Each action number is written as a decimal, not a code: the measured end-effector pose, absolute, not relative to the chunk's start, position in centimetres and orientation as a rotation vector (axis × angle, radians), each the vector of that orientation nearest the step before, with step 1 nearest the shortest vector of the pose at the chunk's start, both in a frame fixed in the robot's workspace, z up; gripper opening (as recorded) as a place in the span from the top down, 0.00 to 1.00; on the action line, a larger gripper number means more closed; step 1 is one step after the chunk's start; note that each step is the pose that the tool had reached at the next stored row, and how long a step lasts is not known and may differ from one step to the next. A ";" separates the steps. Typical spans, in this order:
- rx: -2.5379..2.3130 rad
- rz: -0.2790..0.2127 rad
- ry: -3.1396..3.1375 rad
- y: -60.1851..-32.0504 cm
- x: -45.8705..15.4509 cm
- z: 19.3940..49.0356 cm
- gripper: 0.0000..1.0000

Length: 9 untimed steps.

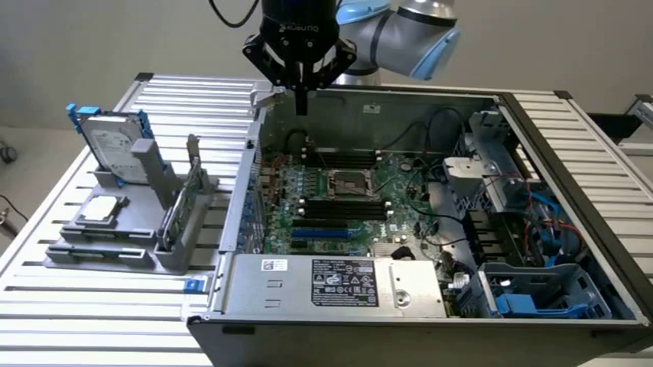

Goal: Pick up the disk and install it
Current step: 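Reach for the disk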

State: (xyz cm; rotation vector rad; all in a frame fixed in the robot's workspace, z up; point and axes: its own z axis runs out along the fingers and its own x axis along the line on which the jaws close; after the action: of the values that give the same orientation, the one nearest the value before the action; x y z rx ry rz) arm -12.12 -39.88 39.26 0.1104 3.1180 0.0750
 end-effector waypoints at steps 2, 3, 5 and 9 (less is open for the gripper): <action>0.110 0.075 3.118 -39.9 -12.1 39.3 0.89; 0.110 0.075 3.118 -39.9 -12.1 39.3 0.89; 0.110 0.075 3.118 -39.9 -12.1 39.3 0.89; 0.110 0.076 3.118 -39.8 -13.1 39.3 0.89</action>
State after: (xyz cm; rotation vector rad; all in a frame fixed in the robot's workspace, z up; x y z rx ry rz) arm -13.05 -39.83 39.26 0.1103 3.1180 0.0764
